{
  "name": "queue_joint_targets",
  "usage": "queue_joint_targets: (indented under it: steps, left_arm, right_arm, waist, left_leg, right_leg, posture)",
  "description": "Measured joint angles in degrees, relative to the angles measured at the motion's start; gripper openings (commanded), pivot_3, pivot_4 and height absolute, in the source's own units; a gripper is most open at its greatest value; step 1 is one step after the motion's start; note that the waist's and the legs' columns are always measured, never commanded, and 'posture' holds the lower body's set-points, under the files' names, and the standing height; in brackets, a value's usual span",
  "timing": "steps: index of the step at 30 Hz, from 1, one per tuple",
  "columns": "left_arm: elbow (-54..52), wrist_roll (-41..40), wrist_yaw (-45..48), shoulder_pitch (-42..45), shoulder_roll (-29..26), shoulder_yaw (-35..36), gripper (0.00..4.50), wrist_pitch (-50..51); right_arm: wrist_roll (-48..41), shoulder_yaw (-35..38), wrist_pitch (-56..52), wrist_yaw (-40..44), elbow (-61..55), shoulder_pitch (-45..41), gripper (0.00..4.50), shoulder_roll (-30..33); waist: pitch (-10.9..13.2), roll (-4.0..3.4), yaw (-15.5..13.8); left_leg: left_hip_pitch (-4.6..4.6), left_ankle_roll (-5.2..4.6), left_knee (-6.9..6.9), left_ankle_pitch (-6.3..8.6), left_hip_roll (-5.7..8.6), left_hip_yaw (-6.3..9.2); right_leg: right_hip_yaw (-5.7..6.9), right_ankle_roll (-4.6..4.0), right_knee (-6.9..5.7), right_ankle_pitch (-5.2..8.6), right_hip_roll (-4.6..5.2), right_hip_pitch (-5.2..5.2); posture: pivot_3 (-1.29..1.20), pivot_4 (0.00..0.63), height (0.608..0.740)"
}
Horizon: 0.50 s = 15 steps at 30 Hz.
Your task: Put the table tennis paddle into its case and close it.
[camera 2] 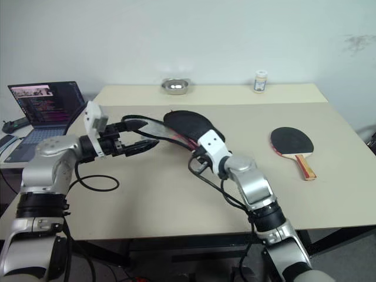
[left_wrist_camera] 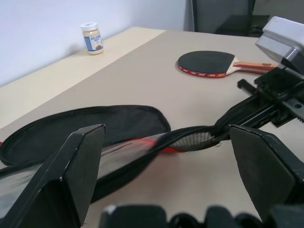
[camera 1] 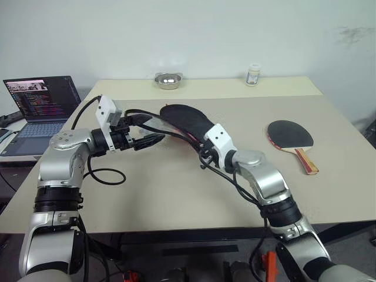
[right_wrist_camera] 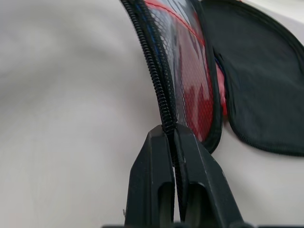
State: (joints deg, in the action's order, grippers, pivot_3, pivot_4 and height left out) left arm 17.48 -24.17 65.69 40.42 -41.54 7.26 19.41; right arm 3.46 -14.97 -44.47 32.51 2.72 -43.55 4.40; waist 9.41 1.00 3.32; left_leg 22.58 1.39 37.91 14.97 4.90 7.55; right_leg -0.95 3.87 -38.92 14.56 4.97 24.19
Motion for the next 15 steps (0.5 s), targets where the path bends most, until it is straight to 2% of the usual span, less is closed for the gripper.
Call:
queue_joint_targets:
  steps: [10,15]
  left_arm:
    - [0.3,-2.8,0.7,1.8,-3.1,2.4,4.50,2.7]
    - [3.9,-2.3,0.0,4.0,-4.5,4.0,4.50,1.6]
  right_arm:
    - [4.5,-8.4,16.1,-2.6,17.7,-7.6,0.03,-3.5]
    - [5.7,-9.7,21.0,-2.7,24.6,-9.2,0.03,-5.9]
  waist:
    - [0.0,0.00,0.1]
    - [0.0,0.00,0.2]
  left_leg:
    - [0.01,0.14,-0.02,-0.07,-0.01,-0.01]
    - [0.01,0.17,-0.03,-0.08,-0.02,-0.01]
  right_leg:
    - [0.00,-0.01,0.04,0.00,-0.01,0.04]
    - [0.00,-0.01,0.03,0.00,-0.03,0.05]
  posture:
    - [0.00,0.150,0.740]
    - [0.00,0.150,0.740]
